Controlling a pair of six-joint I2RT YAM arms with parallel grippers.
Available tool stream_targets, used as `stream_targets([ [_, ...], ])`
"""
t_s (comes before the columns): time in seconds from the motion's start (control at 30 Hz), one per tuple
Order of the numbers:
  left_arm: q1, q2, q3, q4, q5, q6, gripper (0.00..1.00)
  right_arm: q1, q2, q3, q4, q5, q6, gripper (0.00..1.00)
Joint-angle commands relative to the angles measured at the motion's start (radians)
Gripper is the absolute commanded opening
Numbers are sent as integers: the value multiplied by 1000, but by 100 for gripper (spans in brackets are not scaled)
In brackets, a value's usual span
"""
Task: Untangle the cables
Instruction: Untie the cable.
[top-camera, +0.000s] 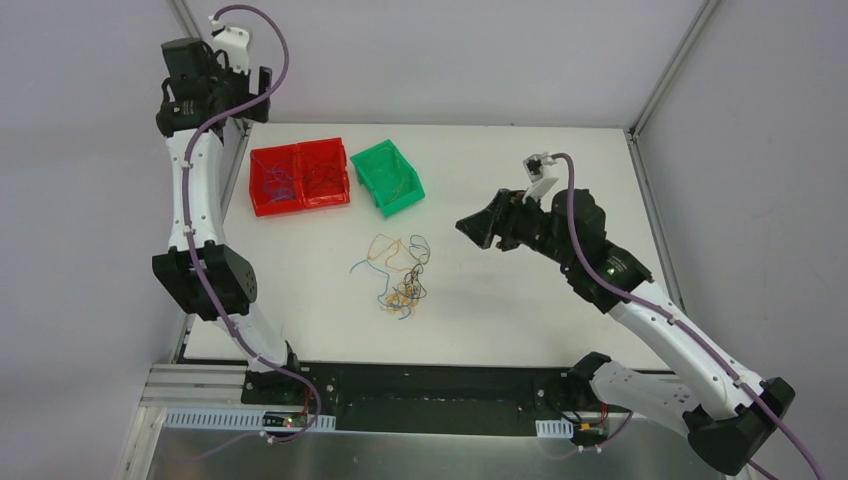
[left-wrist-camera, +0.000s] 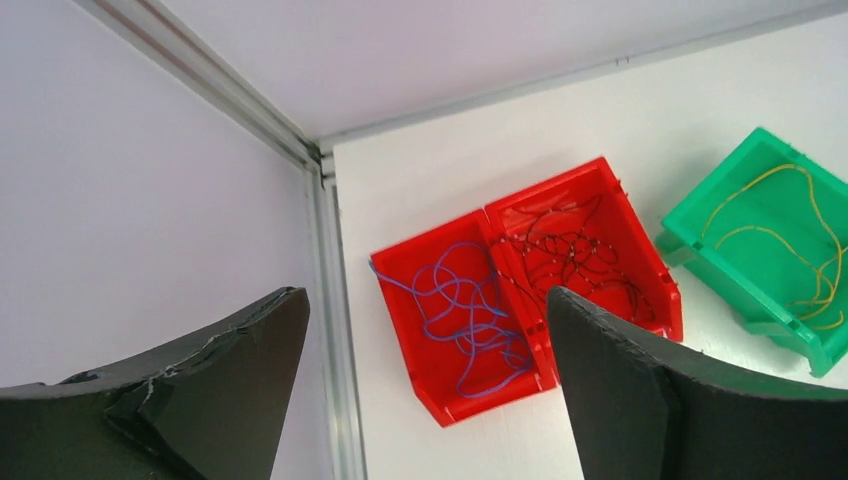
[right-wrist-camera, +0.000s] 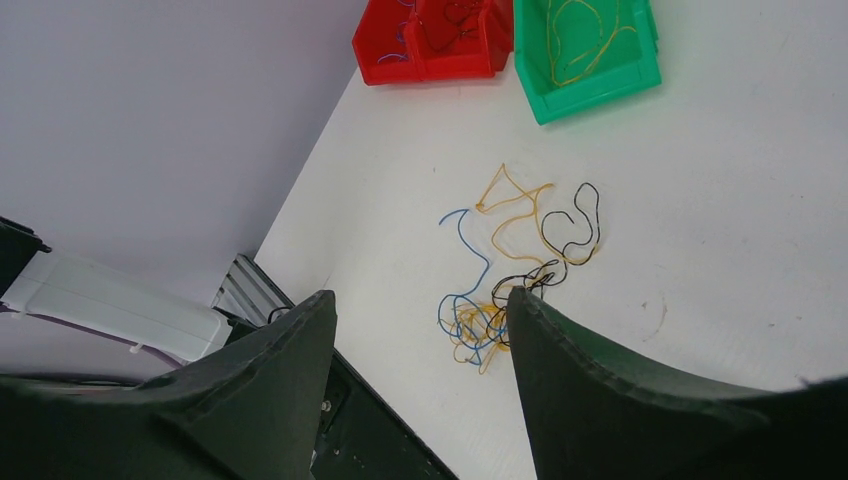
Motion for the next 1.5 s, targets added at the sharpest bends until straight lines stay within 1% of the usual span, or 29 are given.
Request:
stream_targets([
  [0.0, 49, 41, 151, 3, 117, 44, 90, -3, 23, 80, -47, -14, -16, 67],
  [0.07, 94, 96, 221, 2, 246, 10, 83, -3, 28, 96, -65, -12, -18, 66],
  [0.1, 115, 138, 282, 11, 304, -34, 77, -2, 30, 109, -75, -11, -20, 66],
  [0.13, 139, 184, 330, 51, 335, -99, 72, -2, 29, 113, -83, -8, -22, 66],
  [0.17, 155, 222, 374, 90, 344, -162, 69, -3, 25, 113, -88, 3, -20, 67],
  [0.23, 167, 263, 403, 159, 339, -236, 65, -3, 7, 102, -87, 23, -8, 67],
  [0.27, 167, 267, 403, 162, 336, -250, 68, -2, -3, 89, -80, 32, 2, 67],
  [0.33, 167, 256, 376, 163, 347, -288, 76, -2, -19, 66, -72, 44, 20, 67],
  [0.4, 165, 232, 325, 164, 402, -353, 83, -2, -25, 50, -65, 48, 37, 67],
  [0.43, 159, 217, 290, 163, 457, -401, 93, -3, -27, 42, -60, 46, 44, 67],
  [0.47, 146, 194, 243, 163, 478, -421, 98, -2, -28, 34, -53, 47, 51, 67],
  [0.53, 99, 114, 107, 163, 452, -401, 99, -2, -22, 22, -41, 45, 64, 67],
  [0.63, 3, -42, -118, 164, 316, -370, 99, -1, -2, 18, -41, 38, 76, 67],
  [0.67, -18, -88, -177, 165, 286, -392, 99, -2, 5, 14, -42, 38, 82, 67],
  [0.73, -36, -170, -284, 165, 250, -520, 99, -1, 22, 7, -45, 39, 95, 68],
  [0.77, -41, -211, -371, 166, 246, -595, 99, -3, 35, 3, -50, 39, 101, 68],
  [0.83, -84, -313, -514, 174, 219, -675, 99, -2, 69, -4, -61, 36, 113, 68],
  [0.93, -202, -470, -716, 176, 116, -687, 99, -1, 131, -28, -50, 37, 137, 67],
  [1.0, -261, -546, -849, 185, 99, -741, 99, 1, 190, -34, -43, 33, 147, 66],
  [1.07, -319, -594, -968, 209, 87, -753, 98, 7, 232, -38, -31, 31, 152, 65],
  [1.13, -400, -610, -1060, 247, 27, -730, 99, 20, 253, -50, -3, 40, 159, 65],
  [1.17, -428, -603, -1086, 268, 22, -726, 99, 26, 259, -57, 10, 44, 163, 65],
  [1.27, -461, -533, -1106, 309, 42, -729, 99, 37, 273, -66, 25, 48, 172, 65],
  [1.37, -489, -448, -1138, 426, 18, -704, 99, 46, 267, -77, 25, 50, 177, 65],
  [1.4, -496, -415, -1145, 457, 21, -702, 98, 48, 263, -78, 22, 51, 177, 65],
  [1.47, -510, -345, -1132, 494, 38, -694, 92, 51, 255, -80, 5, 58, 172, 65],
])
